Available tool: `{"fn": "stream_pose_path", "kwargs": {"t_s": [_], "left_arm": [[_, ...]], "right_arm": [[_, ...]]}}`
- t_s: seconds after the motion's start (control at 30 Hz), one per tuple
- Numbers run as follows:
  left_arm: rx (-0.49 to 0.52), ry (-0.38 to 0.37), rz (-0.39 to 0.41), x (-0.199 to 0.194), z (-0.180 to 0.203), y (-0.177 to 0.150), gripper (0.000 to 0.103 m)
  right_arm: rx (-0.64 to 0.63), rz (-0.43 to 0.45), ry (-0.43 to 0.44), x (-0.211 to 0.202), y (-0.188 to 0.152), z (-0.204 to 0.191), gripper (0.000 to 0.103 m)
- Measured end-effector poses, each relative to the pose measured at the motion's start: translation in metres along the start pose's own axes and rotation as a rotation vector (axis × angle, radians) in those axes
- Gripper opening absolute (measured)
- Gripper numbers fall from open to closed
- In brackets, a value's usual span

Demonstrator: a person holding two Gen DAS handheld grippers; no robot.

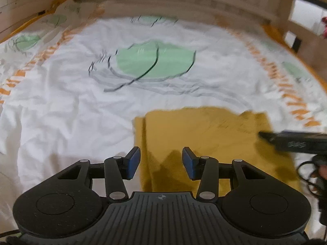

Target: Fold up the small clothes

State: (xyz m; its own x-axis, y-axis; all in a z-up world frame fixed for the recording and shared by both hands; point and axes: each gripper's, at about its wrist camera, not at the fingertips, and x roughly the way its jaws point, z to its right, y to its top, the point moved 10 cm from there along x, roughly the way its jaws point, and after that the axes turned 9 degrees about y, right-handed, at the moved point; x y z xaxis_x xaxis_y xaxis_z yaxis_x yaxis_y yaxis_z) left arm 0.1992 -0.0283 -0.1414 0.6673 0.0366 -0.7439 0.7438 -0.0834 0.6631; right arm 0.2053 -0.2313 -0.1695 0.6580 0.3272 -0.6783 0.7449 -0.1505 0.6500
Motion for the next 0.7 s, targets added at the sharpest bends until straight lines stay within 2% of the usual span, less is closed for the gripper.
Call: {"fn": "stream_pose_path", "kwargs": {"t_s": [0.1, 0.17, 0.23, 0.43, 0.7], "left_arm": [[-0.001, 0.025, -0.04, 0.016, -0.002, -0.01, 0.05], [-0.015, 0.045, -0.022, 0.016, -0.005, -0.012, 0.062], [-0.008, 0.072, -0.011, 0.014, -0.006, -0.013, 0.065], [-0.044, 0.079, -0.007, 0.013, -0.005, -0.011, 0.065], [-0.027, 0.066, 0.012, 0.014, -0.003, -0.005, 0.064]], "right_arm": [[0.024, -0.001, 0.016, -0.004, 0.001, 0.004, 0.09], [0.062, -0.007, 0.009, -0.004, 0.0, 0.009, 0.102], [0.086, -0.001, 0.018, -0.003, -0.004, 0.011, 0.103], [0.103, 0.052, 0.041, -0.004, -0.003, 0.014, 0.103], [0.106, 0.031, 0.075, -0.003, 0.0, 0.015, 0.103]]}}
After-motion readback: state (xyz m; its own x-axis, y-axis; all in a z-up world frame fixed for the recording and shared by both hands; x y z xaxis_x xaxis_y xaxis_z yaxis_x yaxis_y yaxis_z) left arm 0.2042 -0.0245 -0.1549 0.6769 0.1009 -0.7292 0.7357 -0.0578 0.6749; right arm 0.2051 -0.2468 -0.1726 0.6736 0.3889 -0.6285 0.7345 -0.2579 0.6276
